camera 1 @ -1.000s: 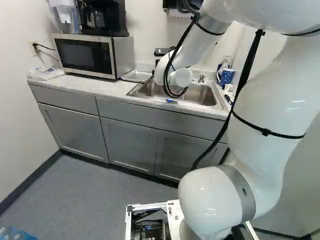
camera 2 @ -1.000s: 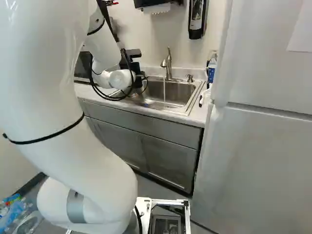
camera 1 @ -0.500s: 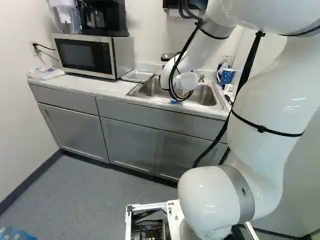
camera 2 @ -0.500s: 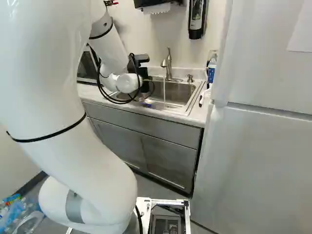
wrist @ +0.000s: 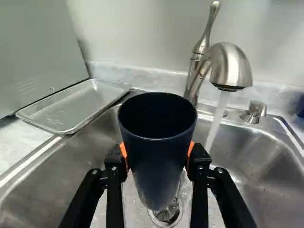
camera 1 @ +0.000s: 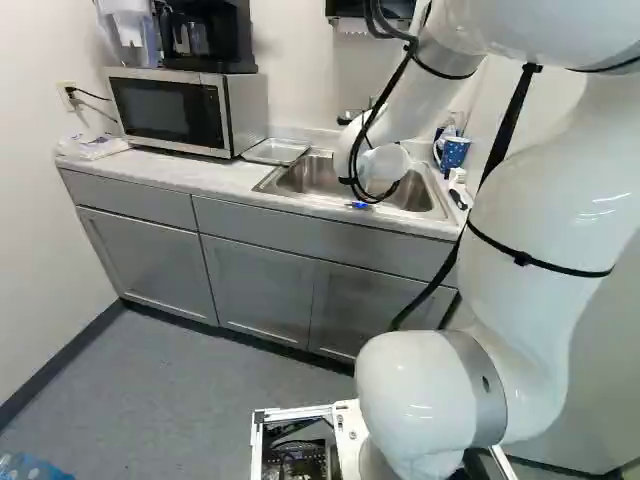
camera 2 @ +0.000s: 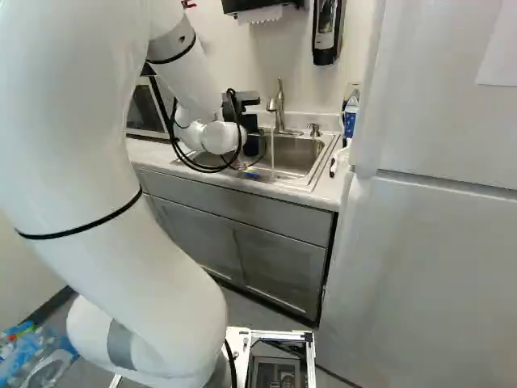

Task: Rinse the cup and place it in the tray

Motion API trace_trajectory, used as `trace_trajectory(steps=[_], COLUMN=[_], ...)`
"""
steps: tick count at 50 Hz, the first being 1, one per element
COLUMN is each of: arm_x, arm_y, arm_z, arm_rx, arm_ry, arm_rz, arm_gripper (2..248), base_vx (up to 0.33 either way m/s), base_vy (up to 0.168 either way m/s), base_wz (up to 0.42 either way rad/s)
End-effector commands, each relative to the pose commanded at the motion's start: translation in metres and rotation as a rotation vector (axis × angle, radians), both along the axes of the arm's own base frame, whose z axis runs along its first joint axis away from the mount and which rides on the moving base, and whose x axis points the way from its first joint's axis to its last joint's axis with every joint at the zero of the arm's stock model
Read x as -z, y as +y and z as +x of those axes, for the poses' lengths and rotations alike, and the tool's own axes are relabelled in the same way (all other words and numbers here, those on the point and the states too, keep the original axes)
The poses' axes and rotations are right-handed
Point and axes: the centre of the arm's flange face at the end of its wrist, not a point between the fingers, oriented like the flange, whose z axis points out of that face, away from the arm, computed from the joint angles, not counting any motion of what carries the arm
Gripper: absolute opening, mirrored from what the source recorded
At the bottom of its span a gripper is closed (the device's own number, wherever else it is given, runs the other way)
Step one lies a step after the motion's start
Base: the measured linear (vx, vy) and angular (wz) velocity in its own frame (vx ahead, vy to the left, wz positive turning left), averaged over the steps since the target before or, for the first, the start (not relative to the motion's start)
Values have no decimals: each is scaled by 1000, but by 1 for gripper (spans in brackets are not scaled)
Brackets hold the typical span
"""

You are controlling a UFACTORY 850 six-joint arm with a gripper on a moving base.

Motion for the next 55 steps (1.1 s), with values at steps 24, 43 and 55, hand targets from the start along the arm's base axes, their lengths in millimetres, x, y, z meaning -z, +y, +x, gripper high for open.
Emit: trace_trajectory(steps=[24,43,55], arm_x=[3,4,4], arm_y=[-38,-63,-63], arm_z=[7,19,19], arm_rx=[96,141,141], arm_ry=[29,25,25], arm_rz=[22,23,23], arm_gripper=[126,126,126], base_vx=[0,0,0], base_vy=[0,0,0], base_wz=[0,0,0])
